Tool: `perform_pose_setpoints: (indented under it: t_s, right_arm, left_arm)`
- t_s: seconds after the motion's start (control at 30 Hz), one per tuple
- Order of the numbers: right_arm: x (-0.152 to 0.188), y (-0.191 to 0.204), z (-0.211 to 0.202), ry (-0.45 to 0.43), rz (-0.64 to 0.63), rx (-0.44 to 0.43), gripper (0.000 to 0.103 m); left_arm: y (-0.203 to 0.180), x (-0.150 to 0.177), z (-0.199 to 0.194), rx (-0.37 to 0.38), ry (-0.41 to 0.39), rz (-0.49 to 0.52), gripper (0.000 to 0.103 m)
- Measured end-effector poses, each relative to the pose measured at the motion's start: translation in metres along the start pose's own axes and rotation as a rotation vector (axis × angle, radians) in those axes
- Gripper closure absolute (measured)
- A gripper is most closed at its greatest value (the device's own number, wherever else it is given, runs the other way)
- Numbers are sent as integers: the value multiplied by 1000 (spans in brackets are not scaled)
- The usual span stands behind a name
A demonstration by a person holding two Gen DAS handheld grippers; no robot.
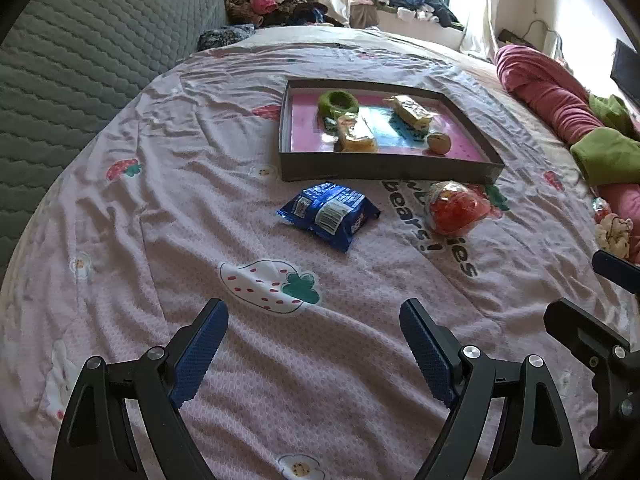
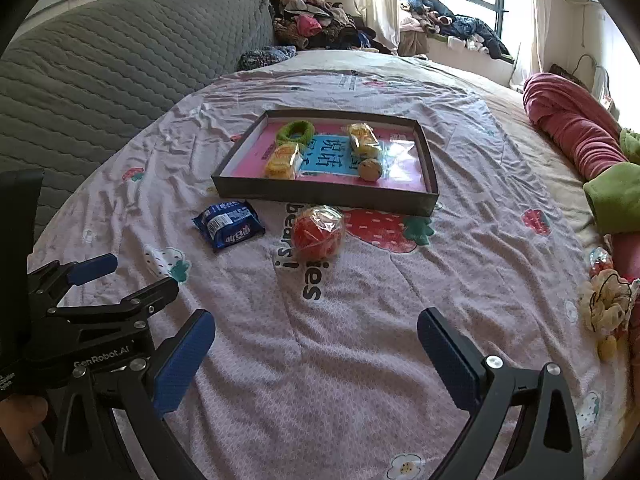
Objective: Organize objects
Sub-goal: 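Move the left tool toward the blue snack packet while the right approaches the red candy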
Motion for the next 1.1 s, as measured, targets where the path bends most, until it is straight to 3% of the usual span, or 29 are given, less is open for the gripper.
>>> perform_pose_setpoints:
  t_s: [0.7,1.1]
  right_arm:
    - [-8,-6,41,34,17,-14,1]
    - [-29,-10,66,36,21,-18,1]
  left_arm:
    - [0,-17,41,-6,20,6,15]
    - [2,-37,66,-6,24,2,15]
Point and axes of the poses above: each gripper's, at about its wrist camera, not at the fingertips, and z roughly the way its jaws point, y to its left, x to its underside, the point moved 6 cm from there along z, roughly the way its jaws point
